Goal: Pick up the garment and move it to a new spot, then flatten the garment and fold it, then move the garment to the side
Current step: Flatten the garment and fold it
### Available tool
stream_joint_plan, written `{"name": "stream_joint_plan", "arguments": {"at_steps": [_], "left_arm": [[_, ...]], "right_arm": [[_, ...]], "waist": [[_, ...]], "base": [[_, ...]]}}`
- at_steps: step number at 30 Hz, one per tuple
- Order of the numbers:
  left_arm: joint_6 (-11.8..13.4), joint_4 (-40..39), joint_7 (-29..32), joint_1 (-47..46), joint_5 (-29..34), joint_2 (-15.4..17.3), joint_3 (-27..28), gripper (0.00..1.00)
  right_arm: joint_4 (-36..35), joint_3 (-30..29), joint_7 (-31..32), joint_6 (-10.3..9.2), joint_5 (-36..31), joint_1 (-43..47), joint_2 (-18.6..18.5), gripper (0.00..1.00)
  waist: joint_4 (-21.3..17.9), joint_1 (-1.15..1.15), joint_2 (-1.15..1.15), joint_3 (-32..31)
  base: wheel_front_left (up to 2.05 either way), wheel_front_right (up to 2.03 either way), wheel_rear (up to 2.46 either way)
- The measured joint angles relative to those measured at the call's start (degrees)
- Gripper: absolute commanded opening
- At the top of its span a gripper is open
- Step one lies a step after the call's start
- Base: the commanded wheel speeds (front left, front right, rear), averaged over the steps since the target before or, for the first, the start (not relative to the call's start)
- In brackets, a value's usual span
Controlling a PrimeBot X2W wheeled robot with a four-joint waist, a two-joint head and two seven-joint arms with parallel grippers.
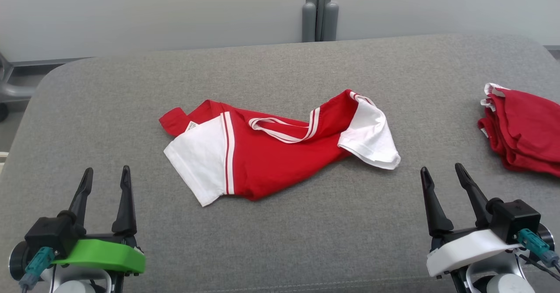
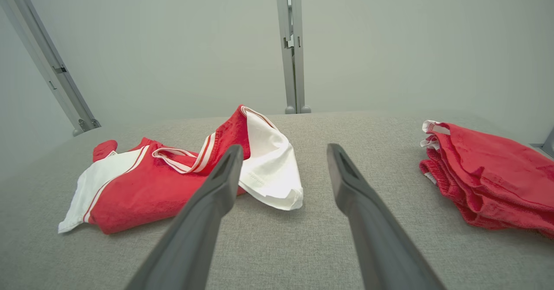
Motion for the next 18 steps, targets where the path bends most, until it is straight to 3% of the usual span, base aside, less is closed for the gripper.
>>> {"name": "stream_joint_plan", "arguments": {"at_steps": [9,18], "left_arm": [[-1.25,0.94,0.0,-2.82,1.69,-2.43,-0.4,1.0],[-3.69,2.0,0.01,-7.31,4.02,-6.59,-1.46,1.0]], "right_arm": [[2.18,3.94,1.92,0.0,0.66,-4.67,-3.43,1.0],[11.46,12.04,4.8,0.0,4.1,-17.89,-9.82,1.0]], "waist": [[4.83,0.0,0.0,1.48],[11.44,0.0,0.0,5.05]], "base": [[0.0,0.0,0.0],[0.0,0.0,0.0]]}}
